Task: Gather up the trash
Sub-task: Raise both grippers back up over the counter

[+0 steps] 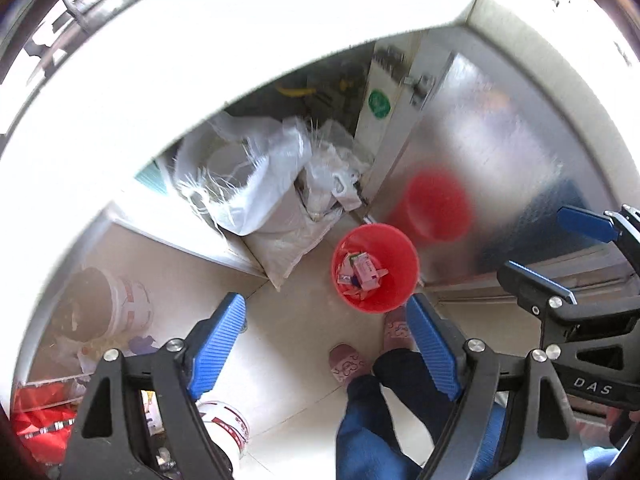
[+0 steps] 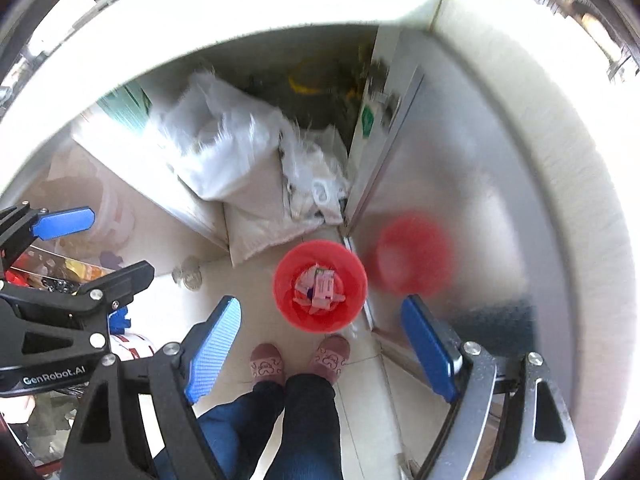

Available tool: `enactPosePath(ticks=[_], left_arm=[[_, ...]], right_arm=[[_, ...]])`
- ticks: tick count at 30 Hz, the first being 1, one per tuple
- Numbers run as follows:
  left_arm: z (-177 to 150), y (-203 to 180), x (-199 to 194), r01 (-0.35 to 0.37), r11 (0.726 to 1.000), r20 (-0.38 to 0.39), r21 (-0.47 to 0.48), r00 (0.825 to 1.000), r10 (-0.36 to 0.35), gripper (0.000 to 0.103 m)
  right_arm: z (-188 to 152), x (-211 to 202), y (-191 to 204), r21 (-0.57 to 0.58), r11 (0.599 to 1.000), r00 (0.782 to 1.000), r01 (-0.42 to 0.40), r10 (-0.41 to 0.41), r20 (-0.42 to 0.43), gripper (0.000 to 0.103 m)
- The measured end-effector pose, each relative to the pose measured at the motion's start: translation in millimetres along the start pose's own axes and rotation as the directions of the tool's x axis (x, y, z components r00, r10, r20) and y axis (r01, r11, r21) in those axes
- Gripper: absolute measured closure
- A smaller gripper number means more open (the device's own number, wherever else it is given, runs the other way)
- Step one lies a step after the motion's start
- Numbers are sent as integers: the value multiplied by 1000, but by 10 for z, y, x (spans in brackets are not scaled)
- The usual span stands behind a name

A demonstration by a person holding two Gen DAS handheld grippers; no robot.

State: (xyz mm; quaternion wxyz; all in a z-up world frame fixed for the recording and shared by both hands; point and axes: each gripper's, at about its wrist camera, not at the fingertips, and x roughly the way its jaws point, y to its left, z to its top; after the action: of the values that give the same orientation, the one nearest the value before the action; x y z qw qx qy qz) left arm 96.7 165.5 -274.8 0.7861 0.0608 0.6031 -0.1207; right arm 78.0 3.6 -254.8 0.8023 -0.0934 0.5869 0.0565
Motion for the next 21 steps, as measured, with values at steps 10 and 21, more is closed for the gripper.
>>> enactPosePath(ticks=[10, 21], left_arm=[[387, -111, -886, -5, 999, 133, 53, 991, -2, 21], [1116, -452, -1435, -13, 985, 268, 173, 963, -34, 21]], right_arm=[[246, -847, -105, 28, 999, 988, 39, -43, 151, 22], [568, -1427, -518, 138, 987, 957, 85, -120, 264, 22]])
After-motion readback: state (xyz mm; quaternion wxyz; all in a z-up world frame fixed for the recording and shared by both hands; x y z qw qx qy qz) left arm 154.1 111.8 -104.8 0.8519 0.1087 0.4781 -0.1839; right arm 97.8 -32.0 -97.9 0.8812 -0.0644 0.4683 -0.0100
